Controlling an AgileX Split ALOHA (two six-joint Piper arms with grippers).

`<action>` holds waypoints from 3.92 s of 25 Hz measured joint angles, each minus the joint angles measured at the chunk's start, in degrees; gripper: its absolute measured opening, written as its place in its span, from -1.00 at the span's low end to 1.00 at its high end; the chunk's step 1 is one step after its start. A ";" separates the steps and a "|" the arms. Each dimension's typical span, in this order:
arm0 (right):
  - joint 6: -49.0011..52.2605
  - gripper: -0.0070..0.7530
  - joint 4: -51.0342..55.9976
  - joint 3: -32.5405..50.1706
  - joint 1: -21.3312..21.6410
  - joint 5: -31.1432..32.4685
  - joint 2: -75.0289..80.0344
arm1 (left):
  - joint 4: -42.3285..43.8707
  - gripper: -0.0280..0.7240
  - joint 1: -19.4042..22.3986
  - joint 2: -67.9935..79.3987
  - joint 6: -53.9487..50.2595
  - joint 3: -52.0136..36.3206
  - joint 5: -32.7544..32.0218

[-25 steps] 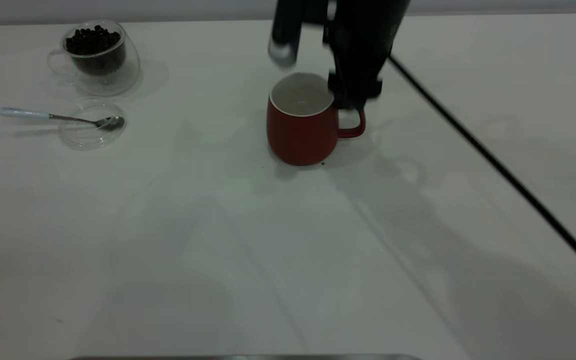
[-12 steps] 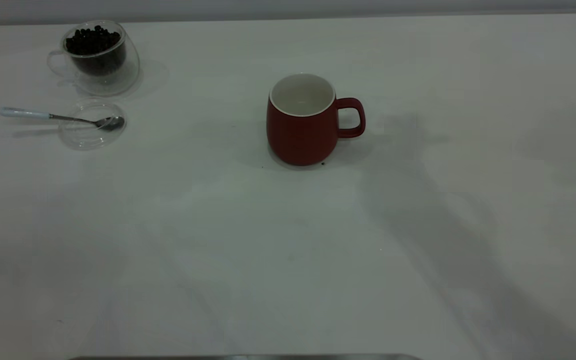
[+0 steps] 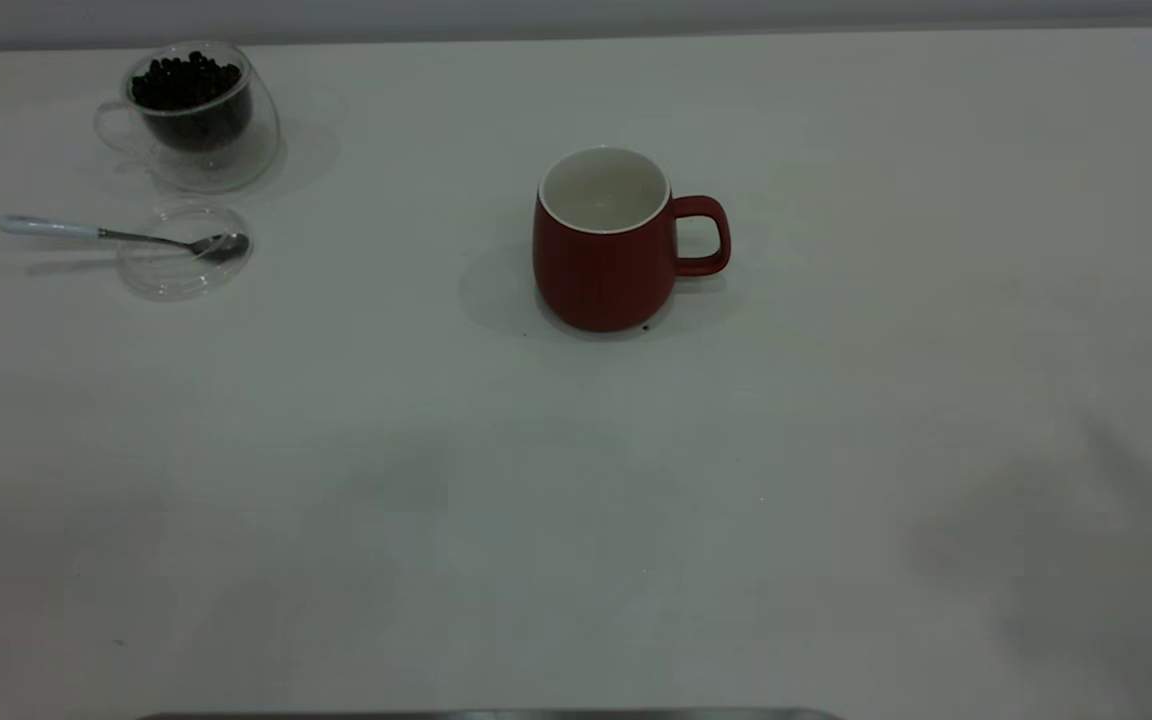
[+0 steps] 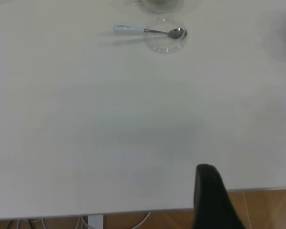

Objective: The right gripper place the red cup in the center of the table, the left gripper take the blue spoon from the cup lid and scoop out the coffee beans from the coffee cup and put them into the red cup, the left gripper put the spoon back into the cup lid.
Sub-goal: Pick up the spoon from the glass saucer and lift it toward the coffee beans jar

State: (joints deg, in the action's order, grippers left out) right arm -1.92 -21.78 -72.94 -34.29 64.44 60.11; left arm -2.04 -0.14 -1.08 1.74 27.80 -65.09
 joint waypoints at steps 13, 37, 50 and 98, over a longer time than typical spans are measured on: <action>4.06 0.57 2.89 25.68 0.00 6.37 -43.21 | 0.00 0.31 0.00 0.00 0.00 0.00 0.00; 11.95 0.57 13.76 45.56 22.64 0.16 -53.47 | 0.00 0.31 0.00 0.00 -0.12 0.00 0.00; -1.38 0.57 20.87 45.69 36.08 0.29 -61.04 | 0.00 0.31 0.00 0.00 -0.12 0.00 0.00; -1.21 0.57 21.13 45.69 36.84 0.29 -61.04 | -12.61 0.60 0.00 41.57 2.73 22.56 7.87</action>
State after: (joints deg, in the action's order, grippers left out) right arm -3.12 -0.65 -27.25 2.55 64.72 -0.93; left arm -14.65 -0.14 40.49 4.47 50.36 -57.22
